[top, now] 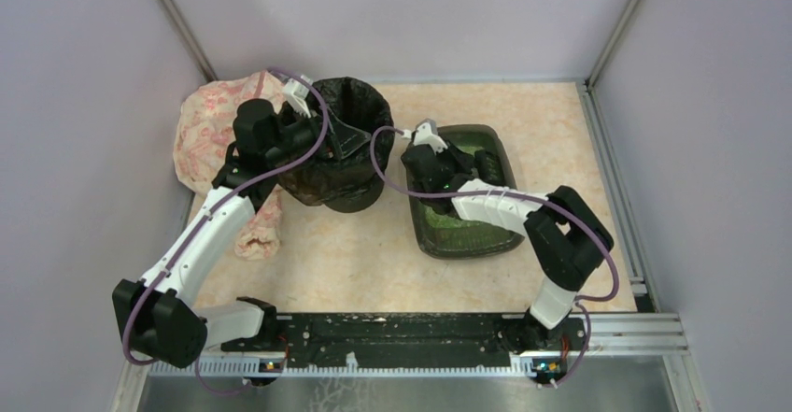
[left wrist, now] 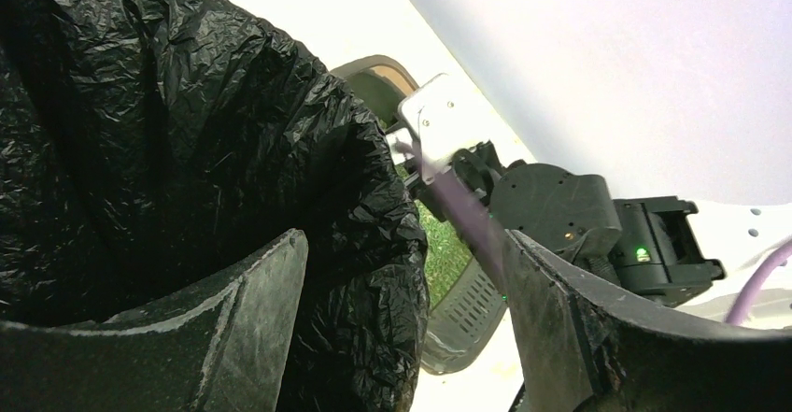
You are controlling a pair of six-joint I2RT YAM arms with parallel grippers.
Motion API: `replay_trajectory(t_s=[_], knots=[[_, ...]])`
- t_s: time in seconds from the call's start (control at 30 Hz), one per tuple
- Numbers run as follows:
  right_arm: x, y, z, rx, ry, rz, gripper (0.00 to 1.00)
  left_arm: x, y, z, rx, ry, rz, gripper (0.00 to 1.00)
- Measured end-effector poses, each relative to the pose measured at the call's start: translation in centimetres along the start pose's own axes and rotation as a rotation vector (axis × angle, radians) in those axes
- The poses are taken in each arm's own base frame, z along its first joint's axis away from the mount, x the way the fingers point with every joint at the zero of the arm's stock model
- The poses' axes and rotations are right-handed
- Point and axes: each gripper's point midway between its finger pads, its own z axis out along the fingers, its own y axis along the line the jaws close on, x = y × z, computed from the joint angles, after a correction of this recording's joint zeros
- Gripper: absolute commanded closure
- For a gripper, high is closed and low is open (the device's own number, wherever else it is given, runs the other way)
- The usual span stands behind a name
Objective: Clean the litter box
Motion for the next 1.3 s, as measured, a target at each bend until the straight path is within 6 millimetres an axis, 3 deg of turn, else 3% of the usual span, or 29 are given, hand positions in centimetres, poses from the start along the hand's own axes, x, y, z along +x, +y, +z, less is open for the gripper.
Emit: replay_trajectory(t_s=[0.4,0.8,1.3], knots=[[0.6,2.0,0.4,-0.114,-0.005,0.117,1.0,0.0,-0.3,0.0,0.013,0.001,0.0,0.18],[-0.1,-1.2,-0.3,-0.305,-0.023,0.404,1.0,0.3,-0.3,0.2,0.022,0.011,-0.007,0.18],[1.9,-5.2,3.0,-0.443,0.0,0.792,1.0,0.2,-0.4,0.2,0.023,0.01,-0.006,0.18]])
